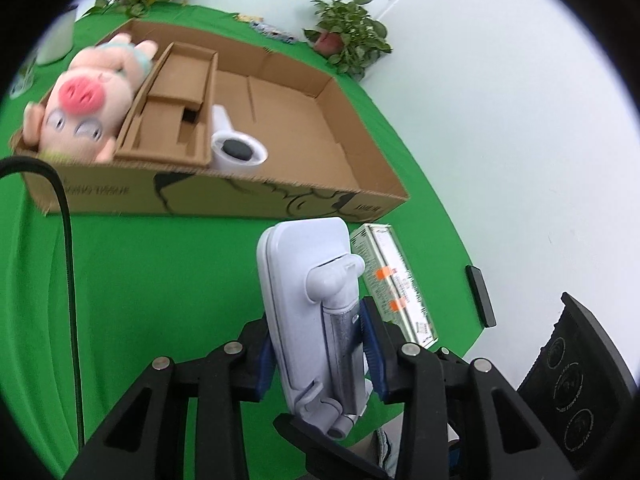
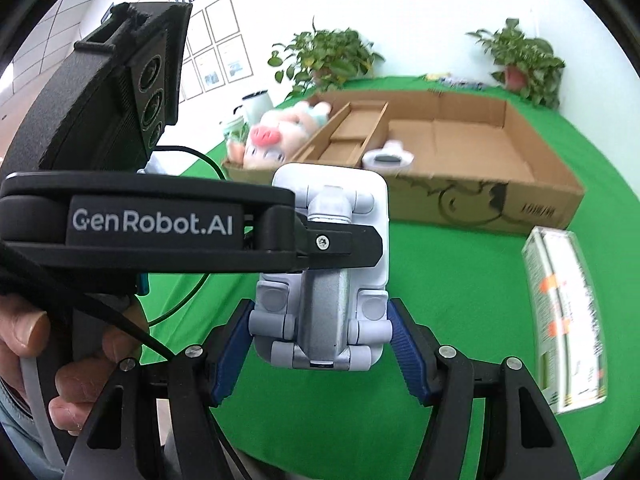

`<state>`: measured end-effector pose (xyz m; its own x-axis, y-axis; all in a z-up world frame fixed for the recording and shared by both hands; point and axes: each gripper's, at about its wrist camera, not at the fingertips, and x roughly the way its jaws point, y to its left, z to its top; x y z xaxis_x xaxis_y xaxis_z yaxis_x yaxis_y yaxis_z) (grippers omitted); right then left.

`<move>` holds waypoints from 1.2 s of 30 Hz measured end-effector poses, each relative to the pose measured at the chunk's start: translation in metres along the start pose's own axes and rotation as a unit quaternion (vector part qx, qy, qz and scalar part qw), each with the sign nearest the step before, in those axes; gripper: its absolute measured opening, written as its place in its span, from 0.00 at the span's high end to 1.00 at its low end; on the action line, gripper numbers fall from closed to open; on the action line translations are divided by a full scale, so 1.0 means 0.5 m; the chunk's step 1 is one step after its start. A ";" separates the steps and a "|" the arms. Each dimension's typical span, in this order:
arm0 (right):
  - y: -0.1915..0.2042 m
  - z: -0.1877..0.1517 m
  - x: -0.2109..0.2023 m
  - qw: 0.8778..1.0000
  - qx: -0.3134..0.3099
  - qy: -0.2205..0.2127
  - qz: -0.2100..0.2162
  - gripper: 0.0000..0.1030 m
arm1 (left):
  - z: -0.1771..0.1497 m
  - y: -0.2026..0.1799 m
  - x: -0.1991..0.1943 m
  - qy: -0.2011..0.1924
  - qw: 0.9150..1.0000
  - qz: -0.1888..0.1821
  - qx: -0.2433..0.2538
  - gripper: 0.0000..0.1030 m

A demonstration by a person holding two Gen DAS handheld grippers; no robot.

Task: Organize objects
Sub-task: 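Lift the phone stand and carry it over the large box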

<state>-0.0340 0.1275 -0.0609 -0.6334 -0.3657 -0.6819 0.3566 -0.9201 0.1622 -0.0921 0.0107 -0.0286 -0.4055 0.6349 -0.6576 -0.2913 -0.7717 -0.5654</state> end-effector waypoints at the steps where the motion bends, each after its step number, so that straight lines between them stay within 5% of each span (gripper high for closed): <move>1: -0.004 0.007 -0.005 1.000 0.000 -0.004 -0.002 0.39 | 0.014 -0.010 0.001 -0.001 1.000 -0.001 0.006 0.65; 19: -0.065 0.187 -0.051 0.997 0.015 -0.062 -0.046 0.39 | 0.196 -0.102 0.009 -0.020 0.996 -0.020 0.090 0.65; 30: -0.132 0.380 0.008 0.998 0.011 -0.039 -0.055 0.39 | 0.372 -0.094 0.044 0.000 0.997 -0.024 0.071 0.65; 36: -0.175 0.434 0.071 0.999 0.023 -0.003 -0.048 0.39 | 0.413 -0.054 0.113 0.039 0.998 -0.023 0.052 0.65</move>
<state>-0.2370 0.1646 0.0553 -0.6674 -0.2759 -0.6917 0.2613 -0.9565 0.1294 -0.2859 0.0595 0.0523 -0.3226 0.6683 -0.6703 -0.3987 -0.7382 -0.5441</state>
